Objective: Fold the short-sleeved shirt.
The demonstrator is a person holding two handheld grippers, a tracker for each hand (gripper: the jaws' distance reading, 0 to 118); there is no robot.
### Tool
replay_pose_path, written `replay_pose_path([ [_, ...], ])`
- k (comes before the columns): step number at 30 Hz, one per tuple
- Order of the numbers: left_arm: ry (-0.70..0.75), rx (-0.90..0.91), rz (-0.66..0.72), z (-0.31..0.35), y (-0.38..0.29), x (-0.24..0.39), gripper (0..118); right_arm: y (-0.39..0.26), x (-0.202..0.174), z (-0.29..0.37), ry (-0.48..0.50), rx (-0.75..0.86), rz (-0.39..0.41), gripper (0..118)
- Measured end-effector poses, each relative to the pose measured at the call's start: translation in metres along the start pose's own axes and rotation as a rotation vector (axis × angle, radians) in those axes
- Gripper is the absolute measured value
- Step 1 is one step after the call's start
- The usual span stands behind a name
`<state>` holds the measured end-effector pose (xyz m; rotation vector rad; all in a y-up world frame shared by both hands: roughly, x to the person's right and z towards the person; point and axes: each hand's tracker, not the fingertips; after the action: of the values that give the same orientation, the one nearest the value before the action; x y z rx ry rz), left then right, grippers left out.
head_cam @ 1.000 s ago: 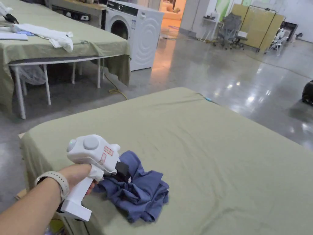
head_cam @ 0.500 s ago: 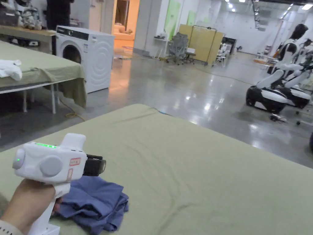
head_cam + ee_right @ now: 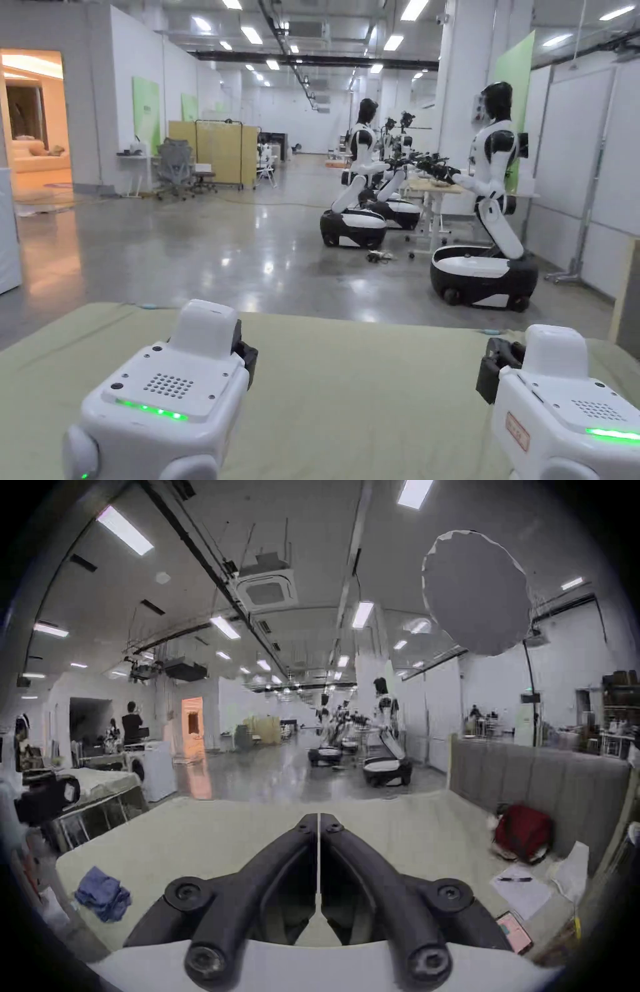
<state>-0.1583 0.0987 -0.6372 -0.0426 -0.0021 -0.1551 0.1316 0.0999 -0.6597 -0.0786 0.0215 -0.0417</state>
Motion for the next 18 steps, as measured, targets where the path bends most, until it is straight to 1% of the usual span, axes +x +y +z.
replay_pose_path([
  [1, 0.005, -0.002, 0.032, 0.004, 0.003, 0.005, 0, -0.005, 0.004, 0.001, 0.005, -0.014, -0.017, 5],
  [2, -0.004, -0.011, 0.093, 0.007, 0.006, 0.007, 0, -0.008, 0.006, 0.003, 0.021, -0.028, -0.025, 5],
  [4, -0.062, -0.028, 0.155, 0.008, 0.005, 0.005, 0, -0.015, 0.006, 0.007, 0.033, -0.072, -0.006, 5],
  [6, -0.035, -0.035, 0.129, 0.010, 0.005, 0.007, 2, -0.025, 0.008, 0.002, 0.022, -0.050, 0.022, 5],
  [7, -0.022, -0.048, 0.110, 0.009, 0.003, 0.005, 3, -0.025, 0.009, 0.004, 0.052, -0.033, 0.029, 6],
  [8, -0.028, -0.056, 0.099, 0.011, 0.003, 0.004, 4, -0.023, 0.009, 0.004, 0.091, -0.020, 0.020, 8],
  [9, -0.028, -0.053, 0.101, 0.013, 0.002, 0.003, 8, -0.017, 0.006, 0.012, 0.097, -0.016, 0.010, 13],
  [11, -0.017, -0.044, 0.110, 0.012, -0.001, 0.000, 10, -0.013, 0.003, 0.014, 0.090, -0.005, 0.009, 15],
  [12, -0.014, -0.041, 0.115, 0.012, -0.002, -0.001, 17, -0.012, 0.002, 0.014, 0.093, -0.001, 0.015, 19],
  [13, -0.013, -0.042, 0.115, 0.012, -0.002, -0.001, 29, -0.011, 0.001, 0.011, 0.098, -0.004, 0.025, 26],
  [14, -0.010, -0.049, 0.104, 0.012, -0.003, -0.001, 36, -0.011, 0.000, 0.011, 0.099, -0.007, 0.032, 32],
  [16, -0.002, -0.053, 0.091, 0.011, -0.007, 0.000, 40, -0.011, -0.001, 0.011, 0.104, -0.013, 0.040, 48],
  [17, -0.002, -0.053, 0.093, 0.011, -0.007, 0.000, 46, -0.010, -0.003, 0.015, 0.109, -0.012, 0.044, 54],
  [18, -0.003, -0.055, 0.098, 0.010, -0.008, -0.001, 66, -0.010, -0.003, 0.016, 0.111, -0.010, 0.049, 62],
])
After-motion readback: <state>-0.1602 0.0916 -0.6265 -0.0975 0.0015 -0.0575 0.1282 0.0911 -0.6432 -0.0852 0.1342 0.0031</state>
